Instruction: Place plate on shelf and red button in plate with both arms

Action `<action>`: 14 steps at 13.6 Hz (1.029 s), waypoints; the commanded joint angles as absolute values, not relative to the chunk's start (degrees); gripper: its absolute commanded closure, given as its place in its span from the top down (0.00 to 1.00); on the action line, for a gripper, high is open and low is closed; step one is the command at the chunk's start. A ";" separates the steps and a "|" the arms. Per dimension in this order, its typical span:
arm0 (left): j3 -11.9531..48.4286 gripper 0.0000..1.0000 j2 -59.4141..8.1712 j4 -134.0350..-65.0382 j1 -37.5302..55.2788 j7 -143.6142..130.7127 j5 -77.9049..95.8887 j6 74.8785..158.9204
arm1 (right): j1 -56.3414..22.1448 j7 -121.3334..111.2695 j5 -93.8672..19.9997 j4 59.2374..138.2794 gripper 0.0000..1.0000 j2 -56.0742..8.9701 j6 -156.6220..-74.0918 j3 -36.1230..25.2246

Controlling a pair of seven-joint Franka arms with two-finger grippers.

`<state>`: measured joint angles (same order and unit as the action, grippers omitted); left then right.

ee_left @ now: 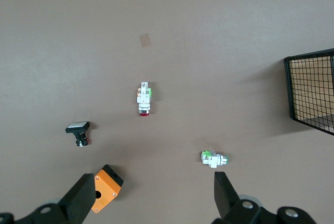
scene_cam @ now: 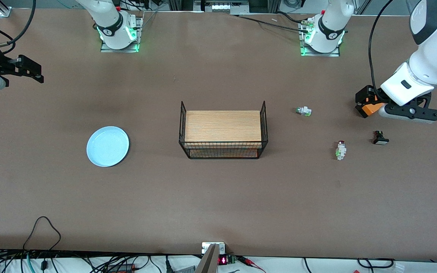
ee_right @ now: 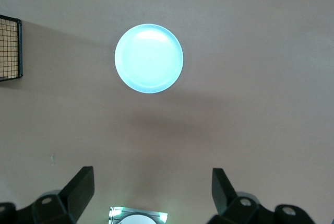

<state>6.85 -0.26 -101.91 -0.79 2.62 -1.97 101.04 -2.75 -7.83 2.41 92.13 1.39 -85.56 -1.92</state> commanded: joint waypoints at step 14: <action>6.77 1.00 -1.05 -100.11 -0.97 3.96 -1.85 99.58 | -1.06 -7.83 2.81 90.70 1.00 -4.13 -84.73 -2.20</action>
